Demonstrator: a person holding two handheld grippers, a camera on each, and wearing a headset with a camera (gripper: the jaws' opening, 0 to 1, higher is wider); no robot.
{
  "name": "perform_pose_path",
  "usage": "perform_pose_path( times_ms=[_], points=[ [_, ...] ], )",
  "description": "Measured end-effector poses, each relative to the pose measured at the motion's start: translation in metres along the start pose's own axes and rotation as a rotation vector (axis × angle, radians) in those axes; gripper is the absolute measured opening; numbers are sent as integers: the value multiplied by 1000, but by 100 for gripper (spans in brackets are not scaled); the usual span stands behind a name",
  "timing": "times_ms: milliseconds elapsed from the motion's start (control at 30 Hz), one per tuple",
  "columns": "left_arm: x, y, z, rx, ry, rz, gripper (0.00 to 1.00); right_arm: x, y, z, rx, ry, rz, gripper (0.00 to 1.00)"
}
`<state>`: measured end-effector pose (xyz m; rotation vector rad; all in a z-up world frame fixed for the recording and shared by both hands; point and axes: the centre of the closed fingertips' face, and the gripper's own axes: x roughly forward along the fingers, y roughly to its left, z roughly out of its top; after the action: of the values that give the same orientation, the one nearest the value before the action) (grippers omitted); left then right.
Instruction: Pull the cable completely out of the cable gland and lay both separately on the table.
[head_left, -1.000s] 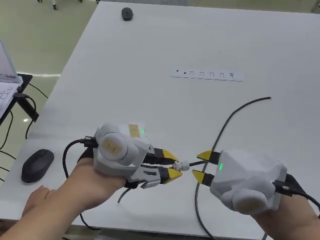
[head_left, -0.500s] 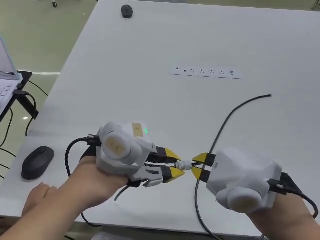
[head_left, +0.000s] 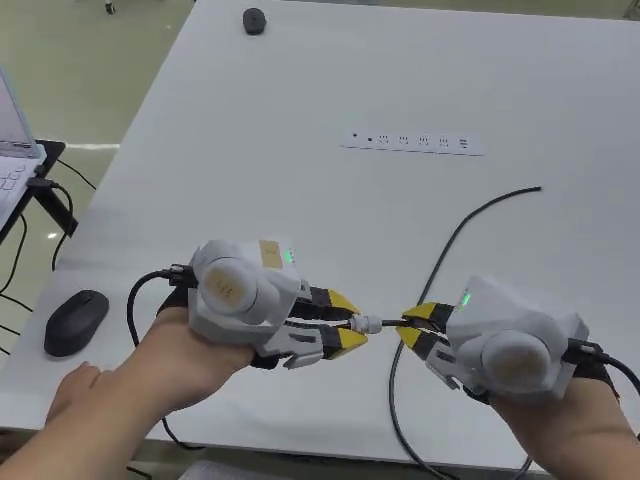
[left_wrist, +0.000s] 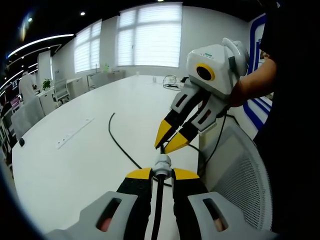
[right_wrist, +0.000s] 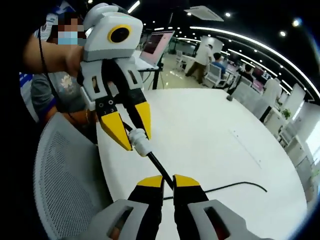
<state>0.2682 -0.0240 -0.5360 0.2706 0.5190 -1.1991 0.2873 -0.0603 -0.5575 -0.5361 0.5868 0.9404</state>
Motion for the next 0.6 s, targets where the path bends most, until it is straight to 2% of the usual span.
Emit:
perform_pose_path(
  times_ms=[167, 267, 467, 600],
  points=[
    [0, -1, 0, 0, -2, 0, 15, 0, -9, -12, 123, -1, -14, 1],
    [0, -1, 1, 2, -2, 1, 15, 0, -15, -23, 191, 15, -25, 1],
    [0, -2, 0, 1, 2, -2, 15, 1, -24, -40, 284, 34, -41, 1],
    [0, -2, 0, 1, 5, -2, 15, 3, -29, -54, 379, 49, -52, 2]
  ],
)
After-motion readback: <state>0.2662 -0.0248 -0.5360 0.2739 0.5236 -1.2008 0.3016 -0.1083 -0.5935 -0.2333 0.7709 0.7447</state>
